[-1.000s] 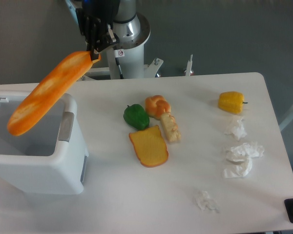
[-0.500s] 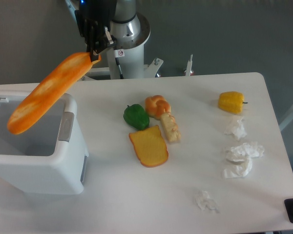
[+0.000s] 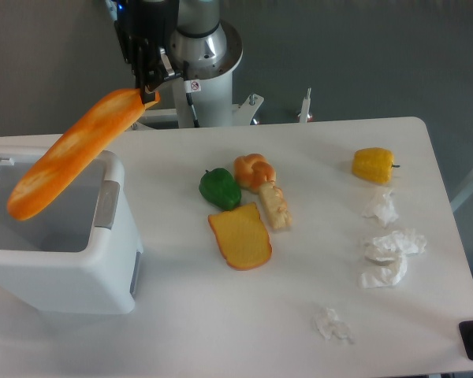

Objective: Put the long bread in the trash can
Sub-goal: 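Lower the hanging baguette slowly into the bin opening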

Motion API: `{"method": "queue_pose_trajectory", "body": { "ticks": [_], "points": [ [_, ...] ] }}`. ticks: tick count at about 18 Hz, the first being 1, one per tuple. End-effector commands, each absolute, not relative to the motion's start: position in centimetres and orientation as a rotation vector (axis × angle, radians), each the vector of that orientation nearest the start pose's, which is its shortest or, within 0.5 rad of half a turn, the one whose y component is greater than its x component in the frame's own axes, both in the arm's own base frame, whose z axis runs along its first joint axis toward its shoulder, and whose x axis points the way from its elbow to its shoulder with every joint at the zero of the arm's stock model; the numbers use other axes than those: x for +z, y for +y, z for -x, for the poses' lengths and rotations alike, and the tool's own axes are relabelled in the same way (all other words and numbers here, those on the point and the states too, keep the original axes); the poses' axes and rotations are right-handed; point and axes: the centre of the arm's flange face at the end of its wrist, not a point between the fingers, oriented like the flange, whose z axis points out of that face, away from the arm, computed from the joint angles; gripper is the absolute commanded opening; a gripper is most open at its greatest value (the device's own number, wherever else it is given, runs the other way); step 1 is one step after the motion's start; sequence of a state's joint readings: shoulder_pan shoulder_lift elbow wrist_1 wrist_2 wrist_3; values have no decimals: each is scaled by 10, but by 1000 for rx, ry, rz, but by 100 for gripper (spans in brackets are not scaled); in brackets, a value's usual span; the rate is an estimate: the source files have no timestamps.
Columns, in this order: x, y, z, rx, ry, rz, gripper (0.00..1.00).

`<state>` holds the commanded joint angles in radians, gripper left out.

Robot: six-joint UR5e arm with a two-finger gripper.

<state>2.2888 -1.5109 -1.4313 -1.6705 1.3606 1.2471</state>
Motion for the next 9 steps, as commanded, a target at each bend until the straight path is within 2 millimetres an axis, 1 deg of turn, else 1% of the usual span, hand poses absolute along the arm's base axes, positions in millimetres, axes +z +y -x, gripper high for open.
{"method": "queue_pose_trajectory", "body": {
  "ticks": [2, 6, 9],
  "points": [
    [575, 459, 191, -57, 789, 2807, 0],
    [577, 464, 190, -48, 803, 2806, 0],
    [571, 470, 189, -62, 819, 2811, 0]
  ]
}}
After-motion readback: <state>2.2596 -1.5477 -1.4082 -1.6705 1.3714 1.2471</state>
